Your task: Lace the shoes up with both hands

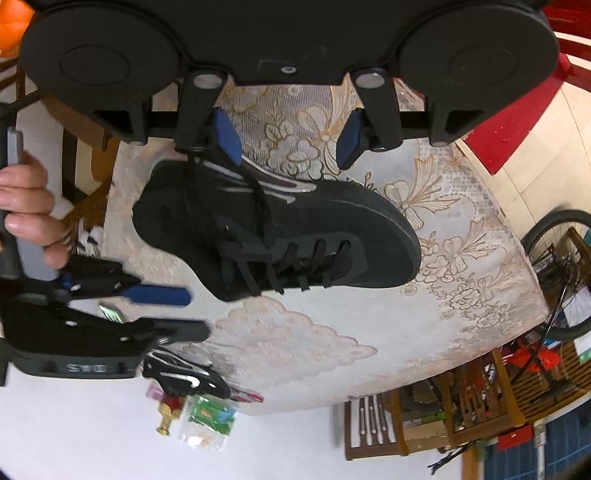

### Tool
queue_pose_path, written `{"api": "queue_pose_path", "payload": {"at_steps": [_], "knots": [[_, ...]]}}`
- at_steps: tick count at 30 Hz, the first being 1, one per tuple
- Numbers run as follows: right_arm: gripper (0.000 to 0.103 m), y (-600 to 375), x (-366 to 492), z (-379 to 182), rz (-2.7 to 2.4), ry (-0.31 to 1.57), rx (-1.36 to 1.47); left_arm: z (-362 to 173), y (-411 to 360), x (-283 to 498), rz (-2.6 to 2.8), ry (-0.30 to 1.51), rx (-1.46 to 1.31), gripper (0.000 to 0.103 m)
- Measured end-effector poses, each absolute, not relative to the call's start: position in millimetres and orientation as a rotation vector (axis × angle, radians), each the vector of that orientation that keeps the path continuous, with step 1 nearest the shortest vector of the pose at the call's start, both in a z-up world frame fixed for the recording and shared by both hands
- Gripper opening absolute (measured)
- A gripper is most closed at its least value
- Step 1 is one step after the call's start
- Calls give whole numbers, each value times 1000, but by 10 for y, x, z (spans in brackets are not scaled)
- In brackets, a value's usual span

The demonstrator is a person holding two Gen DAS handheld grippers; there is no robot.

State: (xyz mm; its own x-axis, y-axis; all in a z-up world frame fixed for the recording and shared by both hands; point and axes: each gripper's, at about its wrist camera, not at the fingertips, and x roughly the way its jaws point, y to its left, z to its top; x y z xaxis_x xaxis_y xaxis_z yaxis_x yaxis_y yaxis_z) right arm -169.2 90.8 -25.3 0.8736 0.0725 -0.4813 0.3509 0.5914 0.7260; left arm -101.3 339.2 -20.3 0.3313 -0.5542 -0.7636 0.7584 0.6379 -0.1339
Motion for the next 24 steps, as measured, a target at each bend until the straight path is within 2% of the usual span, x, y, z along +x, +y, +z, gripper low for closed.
{"api": "queue_pose_path", "payload": {"at_steps": [3, 6, 9, 11, 16, 18, 19, 21, 22, 24], "knots": [[42, 772, -1549, -206, -123, 516, 828, -192, 3325, -997, -839, 886, 233, 54], [40, 597, -1291, -398, -56, 601, 844, -172, 3223, -1014, -783, 885, 231, 54], [26, 477, -1100, -579, 75, 675, 890, -164, 3116, -1016, -689, 904, 208, 54], [3, 401, -1028, -610, 153, 680, 905, -155, 3044, -1023, -628, 921, 180, 54], [1, -3, -948, -384, 282, 554, 1034, -118, 2897, -1083, -469, 929, 126, 55], [1, -185, -914, -186, 318, 487, 986, -107, 2864, -1117, -419, 930, 95, 55], [4, -229, -881, -117, 344, 494, 919, -100, 2846, -1137, -395, 930, 82, 55], [22, -255, -813, -83, 400, 576, 798, -92, 2807, -1180, -355, 933, 65, 56], [44, -236, -804, -143, 428, 635, 771, -84, 2784, -1195, -340, 935, 60, 56], [48, -166, -817, -288, 472, 710, 743, -61, 2746, -1232, -313, 936, 51, 56]]}}
